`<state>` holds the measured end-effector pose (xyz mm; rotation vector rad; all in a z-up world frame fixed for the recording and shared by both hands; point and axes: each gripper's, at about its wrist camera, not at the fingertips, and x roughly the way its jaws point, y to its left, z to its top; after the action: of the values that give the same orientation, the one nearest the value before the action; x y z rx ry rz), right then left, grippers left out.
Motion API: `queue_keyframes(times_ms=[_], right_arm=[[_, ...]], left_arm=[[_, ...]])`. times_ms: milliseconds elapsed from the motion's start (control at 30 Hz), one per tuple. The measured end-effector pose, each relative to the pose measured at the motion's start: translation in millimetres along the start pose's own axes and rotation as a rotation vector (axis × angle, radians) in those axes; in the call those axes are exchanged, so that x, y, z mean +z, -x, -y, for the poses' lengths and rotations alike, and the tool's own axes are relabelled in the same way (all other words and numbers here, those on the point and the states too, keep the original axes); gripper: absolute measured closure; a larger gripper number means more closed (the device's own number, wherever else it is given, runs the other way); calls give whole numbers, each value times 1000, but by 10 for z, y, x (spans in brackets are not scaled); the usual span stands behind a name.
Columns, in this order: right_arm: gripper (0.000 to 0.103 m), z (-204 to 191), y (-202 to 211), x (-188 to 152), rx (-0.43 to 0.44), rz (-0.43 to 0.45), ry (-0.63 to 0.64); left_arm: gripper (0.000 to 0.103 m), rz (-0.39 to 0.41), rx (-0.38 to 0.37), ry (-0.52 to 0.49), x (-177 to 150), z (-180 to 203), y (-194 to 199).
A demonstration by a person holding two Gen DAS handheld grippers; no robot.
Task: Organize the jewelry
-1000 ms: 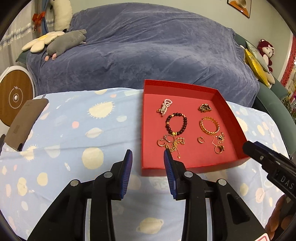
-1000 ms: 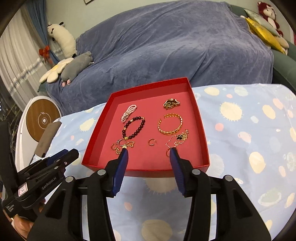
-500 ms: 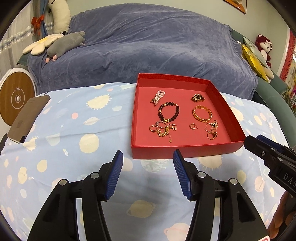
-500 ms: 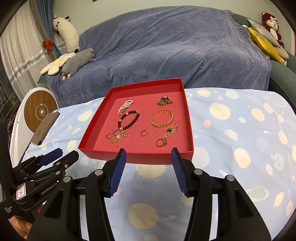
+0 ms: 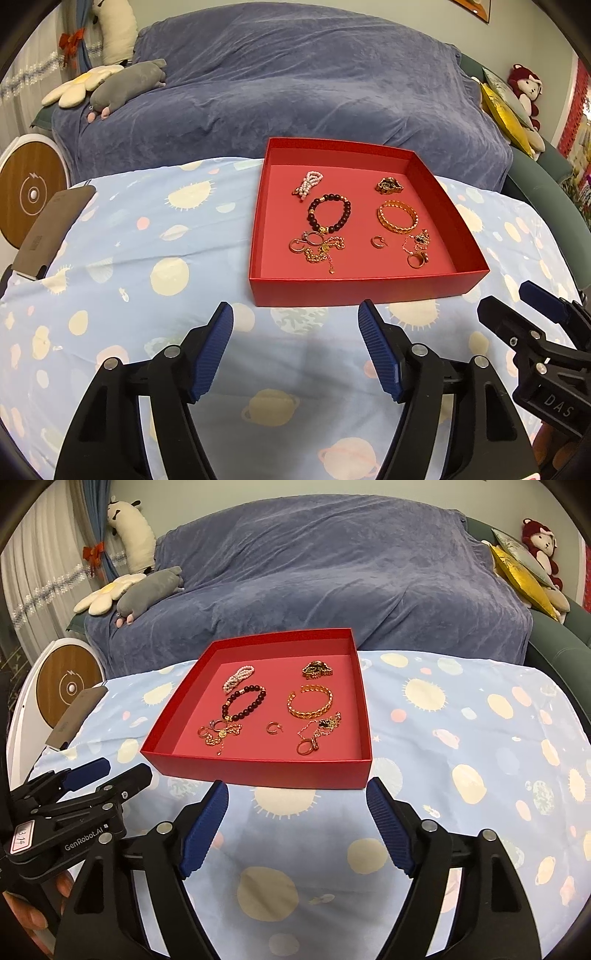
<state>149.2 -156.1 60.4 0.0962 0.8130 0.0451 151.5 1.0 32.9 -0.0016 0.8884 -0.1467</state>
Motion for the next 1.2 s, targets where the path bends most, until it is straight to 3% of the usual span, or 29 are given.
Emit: queue_keyframes(times_ms=[300,1200], right_arm=[[15,-11,14,-99,-30,18,24],[12,-1,-90,-154,-42,-4,20]], left_arm=[[29,-12,12,-12,-28,86,-18],[21,-21,62,-31,-75,156,-70]])
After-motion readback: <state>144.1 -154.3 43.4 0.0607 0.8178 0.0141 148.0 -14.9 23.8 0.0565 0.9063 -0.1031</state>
